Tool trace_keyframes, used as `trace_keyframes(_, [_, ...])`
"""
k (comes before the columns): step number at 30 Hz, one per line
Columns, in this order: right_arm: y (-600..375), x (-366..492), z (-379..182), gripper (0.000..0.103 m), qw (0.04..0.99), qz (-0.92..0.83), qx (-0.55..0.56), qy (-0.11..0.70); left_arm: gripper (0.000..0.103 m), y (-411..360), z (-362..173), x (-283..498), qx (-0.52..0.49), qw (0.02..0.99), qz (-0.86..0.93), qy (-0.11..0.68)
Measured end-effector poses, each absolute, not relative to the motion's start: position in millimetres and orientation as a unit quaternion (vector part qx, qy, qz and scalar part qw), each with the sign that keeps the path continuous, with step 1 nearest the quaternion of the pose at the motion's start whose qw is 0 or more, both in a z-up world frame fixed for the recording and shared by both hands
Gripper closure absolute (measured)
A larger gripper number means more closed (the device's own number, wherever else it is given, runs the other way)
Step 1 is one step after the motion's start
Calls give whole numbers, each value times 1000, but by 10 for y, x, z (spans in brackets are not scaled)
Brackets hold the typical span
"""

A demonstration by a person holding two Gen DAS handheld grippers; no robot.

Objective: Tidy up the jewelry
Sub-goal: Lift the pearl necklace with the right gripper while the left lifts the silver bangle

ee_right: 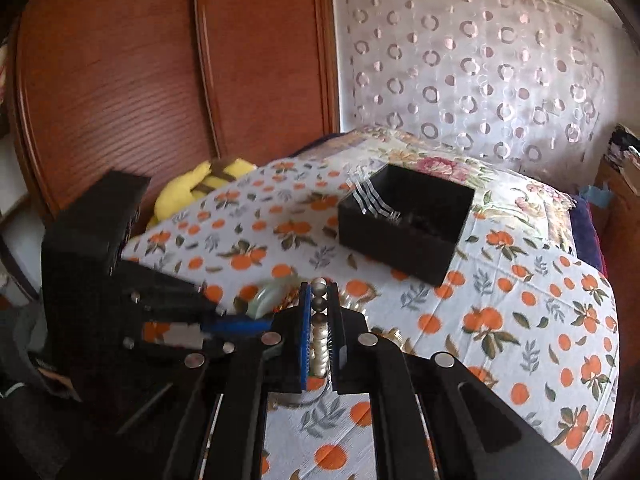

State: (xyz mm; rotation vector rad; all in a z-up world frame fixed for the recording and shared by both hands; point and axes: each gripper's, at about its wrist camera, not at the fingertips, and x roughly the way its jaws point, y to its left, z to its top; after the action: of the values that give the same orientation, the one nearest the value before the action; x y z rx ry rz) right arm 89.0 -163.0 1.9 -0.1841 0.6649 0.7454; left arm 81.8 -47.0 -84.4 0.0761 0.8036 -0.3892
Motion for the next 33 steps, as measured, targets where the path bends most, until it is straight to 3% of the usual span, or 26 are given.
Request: trace_keyframes(33, [-1772,1264,528,94,904,324,-42,276,96,-488,-575,833,40,908,-207,363])
